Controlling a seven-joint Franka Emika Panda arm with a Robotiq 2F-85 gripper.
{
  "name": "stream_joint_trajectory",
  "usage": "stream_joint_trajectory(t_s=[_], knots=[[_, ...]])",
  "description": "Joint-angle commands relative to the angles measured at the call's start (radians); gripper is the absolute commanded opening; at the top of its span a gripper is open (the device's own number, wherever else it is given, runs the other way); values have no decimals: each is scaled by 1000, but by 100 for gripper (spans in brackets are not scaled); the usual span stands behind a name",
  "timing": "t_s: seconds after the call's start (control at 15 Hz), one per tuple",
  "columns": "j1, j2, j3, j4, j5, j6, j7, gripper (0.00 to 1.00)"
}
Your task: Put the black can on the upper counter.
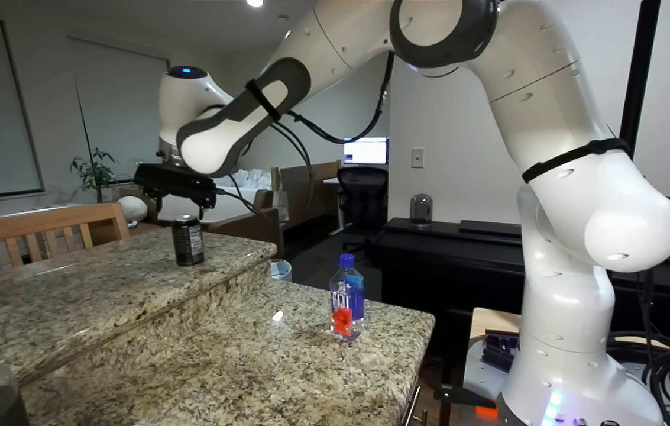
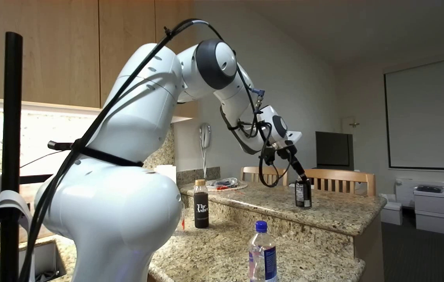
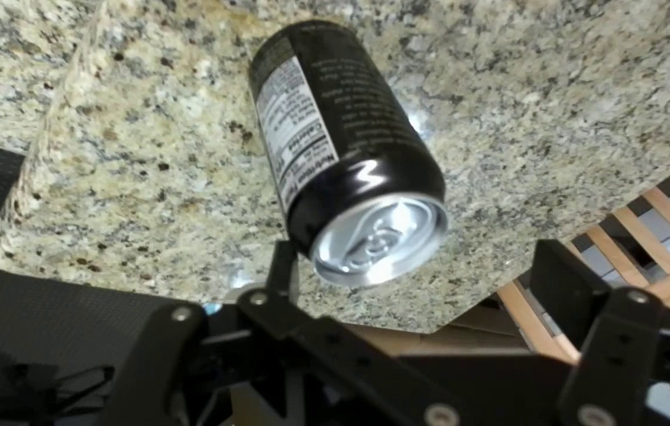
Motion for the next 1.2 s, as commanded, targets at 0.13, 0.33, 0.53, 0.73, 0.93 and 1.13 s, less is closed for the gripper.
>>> stream_joint_trajectory(t_s=[0.13, 0.33, 0.53, 0.73, 0.93, 1.13], knots=[[83, -150, -18, -33, -180, -134, 145, 100], [82, -244, 80, -92, -171, -248, 83, 100], [74, -338, 199, -203, -104, -355, 5, 100], [63, -437, 290, -360, -56, -436, -32, 100], [39, -536, 337, -533, 22, -427, -161, 100], [14, -631, 338, -711, 67, -332, -344, 100]])
